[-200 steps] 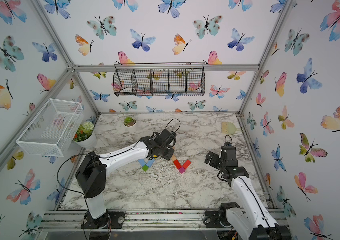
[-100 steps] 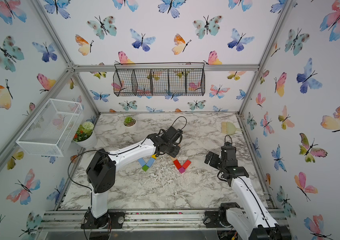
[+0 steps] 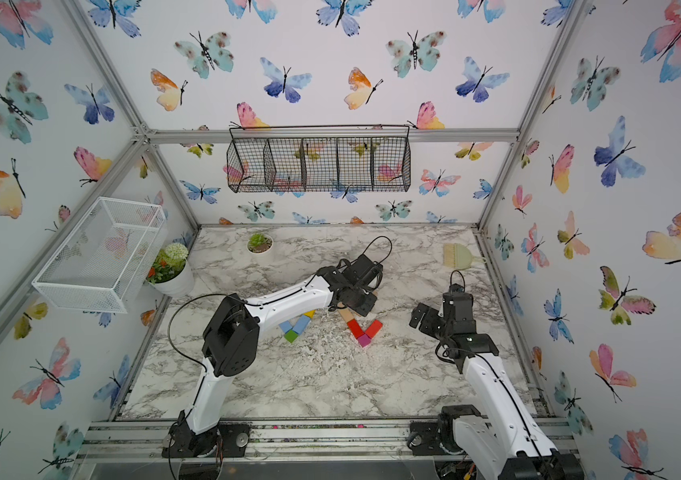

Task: Assemble the letter v with building blocks
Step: Place the building block at the center of the board.

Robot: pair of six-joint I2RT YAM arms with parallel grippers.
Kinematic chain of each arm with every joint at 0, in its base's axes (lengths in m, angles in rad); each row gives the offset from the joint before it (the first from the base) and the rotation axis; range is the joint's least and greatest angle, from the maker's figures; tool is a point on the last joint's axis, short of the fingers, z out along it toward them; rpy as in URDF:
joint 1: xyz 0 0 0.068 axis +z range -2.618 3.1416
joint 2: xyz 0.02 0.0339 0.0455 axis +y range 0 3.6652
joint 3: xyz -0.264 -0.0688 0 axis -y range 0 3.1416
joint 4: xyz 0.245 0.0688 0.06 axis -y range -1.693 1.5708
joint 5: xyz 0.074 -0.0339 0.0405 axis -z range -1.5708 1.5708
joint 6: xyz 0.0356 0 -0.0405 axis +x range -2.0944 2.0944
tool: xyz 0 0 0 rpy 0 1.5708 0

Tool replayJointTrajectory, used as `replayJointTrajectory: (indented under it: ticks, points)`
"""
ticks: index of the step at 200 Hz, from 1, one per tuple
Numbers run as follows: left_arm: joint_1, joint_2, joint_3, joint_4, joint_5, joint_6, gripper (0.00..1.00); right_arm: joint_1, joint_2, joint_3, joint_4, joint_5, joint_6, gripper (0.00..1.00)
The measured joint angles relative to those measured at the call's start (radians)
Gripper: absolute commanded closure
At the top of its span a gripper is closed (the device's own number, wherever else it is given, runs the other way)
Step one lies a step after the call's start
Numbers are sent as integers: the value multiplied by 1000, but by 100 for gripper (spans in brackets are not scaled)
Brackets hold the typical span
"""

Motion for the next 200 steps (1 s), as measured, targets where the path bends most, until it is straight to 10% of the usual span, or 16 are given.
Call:
replayJointTrajectory:
  ticks: [200]
  points:
    - [-16, 159, 185, 3, 31, -2, 65, 0, -40, -1, 0, -8, 0, 1]
